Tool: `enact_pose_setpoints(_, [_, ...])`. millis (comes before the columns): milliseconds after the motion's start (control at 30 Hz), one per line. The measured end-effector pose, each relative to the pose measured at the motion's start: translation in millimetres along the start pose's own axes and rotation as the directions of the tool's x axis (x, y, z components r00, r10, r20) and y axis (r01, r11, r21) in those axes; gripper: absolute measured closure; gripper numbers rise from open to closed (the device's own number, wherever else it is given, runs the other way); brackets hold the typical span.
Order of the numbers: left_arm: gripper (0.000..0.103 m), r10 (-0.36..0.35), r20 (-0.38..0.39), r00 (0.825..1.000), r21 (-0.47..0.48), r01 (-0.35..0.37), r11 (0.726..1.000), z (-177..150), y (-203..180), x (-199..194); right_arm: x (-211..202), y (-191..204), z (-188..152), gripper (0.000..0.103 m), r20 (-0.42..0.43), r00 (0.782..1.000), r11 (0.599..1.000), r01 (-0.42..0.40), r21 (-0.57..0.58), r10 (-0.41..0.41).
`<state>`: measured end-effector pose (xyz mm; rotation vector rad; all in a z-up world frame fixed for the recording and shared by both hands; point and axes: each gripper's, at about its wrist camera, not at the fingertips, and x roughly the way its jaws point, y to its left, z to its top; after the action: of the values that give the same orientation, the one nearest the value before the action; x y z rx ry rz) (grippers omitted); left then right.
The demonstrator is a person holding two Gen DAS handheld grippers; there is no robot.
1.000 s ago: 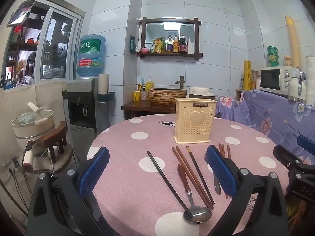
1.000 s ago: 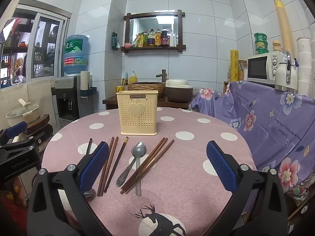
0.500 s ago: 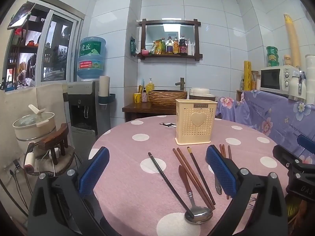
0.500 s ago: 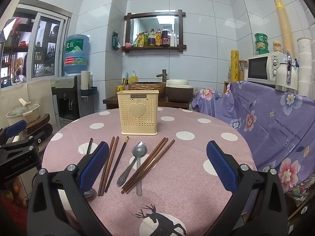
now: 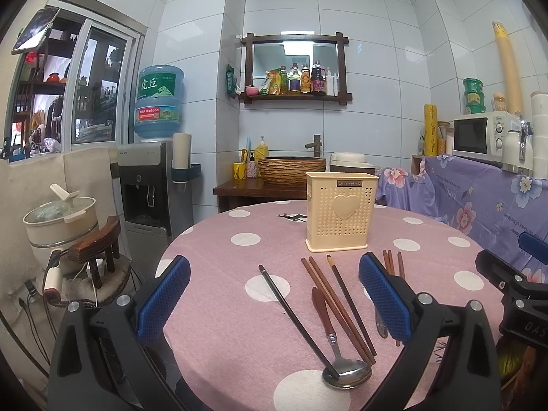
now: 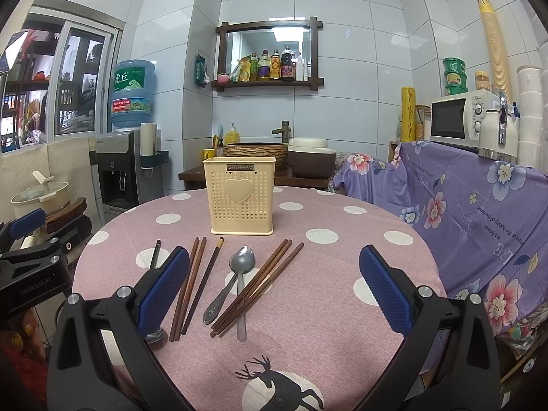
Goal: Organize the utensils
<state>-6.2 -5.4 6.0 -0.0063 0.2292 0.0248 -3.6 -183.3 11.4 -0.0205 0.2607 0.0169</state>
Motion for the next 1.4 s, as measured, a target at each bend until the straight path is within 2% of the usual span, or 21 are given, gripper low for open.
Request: enact_pose_setpoints(1400, [0.005,0.004,0.002,1.000,0.006,-0.004,1.000,1.9,5.6,0.1,2.4,-5.2,-0.5,0.005,-0.002,1.000,1.000,0.002,0.003,-0.002])
